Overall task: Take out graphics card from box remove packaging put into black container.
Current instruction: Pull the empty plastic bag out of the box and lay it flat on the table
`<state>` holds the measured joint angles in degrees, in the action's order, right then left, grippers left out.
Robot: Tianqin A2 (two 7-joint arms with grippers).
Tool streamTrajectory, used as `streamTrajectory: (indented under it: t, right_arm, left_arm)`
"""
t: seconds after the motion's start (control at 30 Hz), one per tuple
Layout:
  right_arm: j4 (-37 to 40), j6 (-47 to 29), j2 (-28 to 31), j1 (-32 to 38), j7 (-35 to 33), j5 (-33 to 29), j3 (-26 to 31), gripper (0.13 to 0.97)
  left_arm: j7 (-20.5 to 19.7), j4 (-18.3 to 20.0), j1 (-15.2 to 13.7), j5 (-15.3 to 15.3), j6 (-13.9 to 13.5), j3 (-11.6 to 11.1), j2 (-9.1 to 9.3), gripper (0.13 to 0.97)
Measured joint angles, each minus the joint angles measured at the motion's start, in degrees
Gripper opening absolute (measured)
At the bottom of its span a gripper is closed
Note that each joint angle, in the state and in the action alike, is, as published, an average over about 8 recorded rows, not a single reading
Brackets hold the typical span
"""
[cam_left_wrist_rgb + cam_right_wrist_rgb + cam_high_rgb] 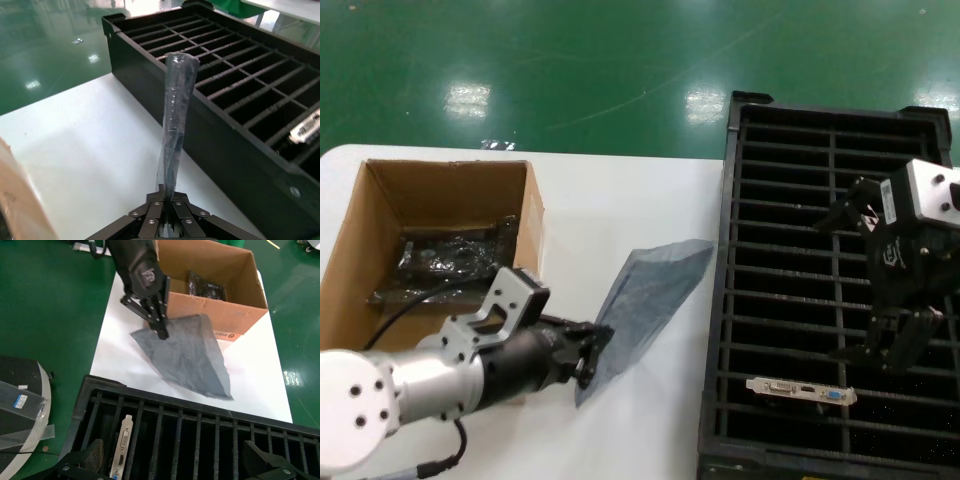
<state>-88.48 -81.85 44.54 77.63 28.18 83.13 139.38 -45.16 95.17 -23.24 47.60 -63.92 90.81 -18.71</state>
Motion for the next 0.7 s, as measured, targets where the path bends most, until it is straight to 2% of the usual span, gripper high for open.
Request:
streamTrajectory:
  t: [0.23,0.4,0.5,0.63,0.7]
  right_arm:
    - [0.0,0.0,0.0,0.0,0.0,0.0,0.0,0.966]
    - [0.0,0.0,0.0,0.0,0.0,0.0,0.0,0.966]
    - [0.0,0.0,0.0,0.0,0.0,0.0,0.0,0.966]
    - [0.0,0.0,0.0,0.0,0.0,0.0,0.0,0.966]
    - [0.0,0.0,0.0,0.0,0.0,0.0,0.0,0.966]
  left_arm:
    - [0.9,-5.5,-3.9,0.0,2.7,2.0,0.69,0.188]
    - [1.8,-8.4,-5.8,-0.1,4.5,2.8,0.65,0.260]
    - [1.8,-9.0,-6.5,-0.2,5.0,3.1,0.46,0.302]
    - [1.2,-8.8,-6.5,-0.9,4.9,3.3,-0.02,0.302]
    - [0.7,-8.4,-6.2,-1.4,4.7,3.4,-0.37,0.348]
